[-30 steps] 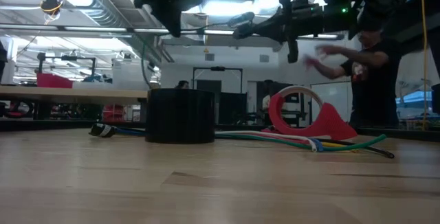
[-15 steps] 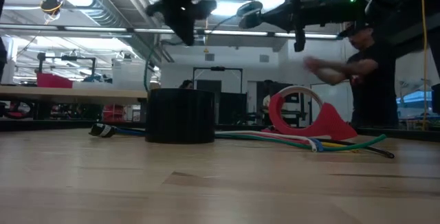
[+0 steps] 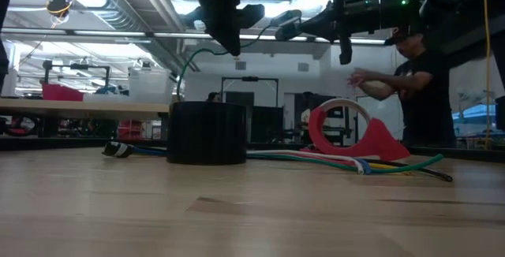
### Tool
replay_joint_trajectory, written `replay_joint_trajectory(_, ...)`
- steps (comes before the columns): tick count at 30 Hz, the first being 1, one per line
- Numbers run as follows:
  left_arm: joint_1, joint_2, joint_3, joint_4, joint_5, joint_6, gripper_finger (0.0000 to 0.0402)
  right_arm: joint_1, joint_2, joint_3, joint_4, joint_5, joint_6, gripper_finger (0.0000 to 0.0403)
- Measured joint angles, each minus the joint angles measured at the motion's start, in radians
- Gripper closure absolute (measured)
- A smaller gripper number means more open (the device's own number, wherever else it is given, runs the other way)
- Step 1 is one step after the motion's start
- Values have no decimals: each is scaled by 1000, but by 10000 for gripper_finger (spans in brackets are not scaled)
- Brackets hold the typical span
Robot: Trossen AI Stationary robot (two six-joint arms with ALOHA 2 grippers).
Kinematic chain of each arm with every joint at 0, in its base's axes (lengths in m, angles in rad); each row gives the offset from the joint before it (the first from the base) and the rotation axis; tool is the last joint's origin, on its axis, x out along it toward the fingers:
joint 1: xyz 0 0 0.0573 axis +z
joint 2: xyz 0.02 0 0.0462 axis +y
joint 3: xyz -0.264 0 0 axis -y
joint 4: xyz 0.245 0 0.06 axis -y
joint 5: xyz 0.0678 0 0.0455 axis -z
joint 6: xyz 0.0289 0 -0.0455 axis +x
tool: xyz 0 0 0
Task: Coil cords
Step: Coil the green wire onto the black spool
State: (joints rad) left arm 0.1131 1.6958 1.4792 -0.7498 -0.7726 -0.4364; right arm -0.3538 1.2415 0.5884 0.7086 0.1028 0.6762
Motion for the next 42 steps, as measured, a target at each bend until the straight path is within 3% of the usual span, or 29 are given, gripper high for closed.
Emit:
replay_joint_trajectory(13, -27, 0, 0, -108, 3, -151, 394, 0, 1, 0, 4, 23, -3, 395)
replay_joint_trajectory(19, -44, 18, 0, -64, 4, -116, 378, 0, 1, 0, 49, 14, -2, 395)
replay_joint_trajectory(26, -43, 56, 0, -14, 52, -101, 390, 0, 1, 0, 50, 10, -2, 395)
replay_joint_trajectory(42, -55, 83, 1, -139, 58, -167, 360, 0, 2, 0, 54, 10, -8, 395)
